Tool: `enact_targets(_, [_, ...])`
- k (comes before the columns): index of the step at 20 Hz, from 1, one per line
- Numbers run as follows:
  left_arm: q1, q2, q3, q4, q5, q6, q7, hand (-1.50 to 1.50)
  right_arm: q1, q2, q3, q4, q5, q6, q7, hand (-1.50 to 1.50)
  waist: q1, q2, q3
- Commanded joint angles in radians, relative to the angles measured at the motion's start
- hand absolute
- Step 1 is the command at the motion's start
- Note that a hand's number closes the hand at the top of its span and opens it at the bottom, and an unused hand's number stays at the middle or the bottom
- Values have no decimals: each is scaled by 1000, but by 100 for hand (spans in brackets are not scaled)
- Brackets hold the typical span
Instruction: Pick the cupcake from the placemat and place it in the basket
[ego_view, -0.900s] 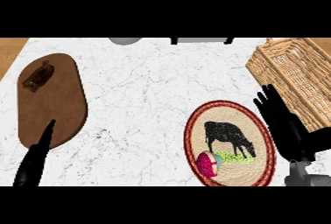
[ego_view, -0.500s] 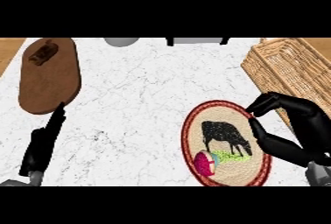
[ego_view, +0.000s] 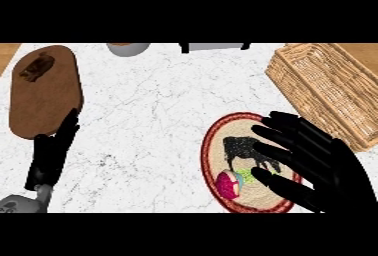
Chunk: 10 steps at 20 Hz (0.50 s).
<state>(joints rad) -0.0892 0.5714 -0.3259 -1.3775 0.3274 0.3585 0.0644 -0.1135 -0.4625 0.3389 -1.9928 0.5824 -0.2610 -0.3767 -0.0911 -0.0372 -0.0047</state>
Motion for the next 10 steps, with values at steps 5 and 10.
enact_targets(5, [22,17,38,13,12,33,29,0,194,-71,-43,-33,508,-130,186,-150,-114,-22,-9])
enact_targets(10, [23,22,60,14,26,37,36,0,373,-81,1,-49,723,-8,343,-150,-131,-10,-12])
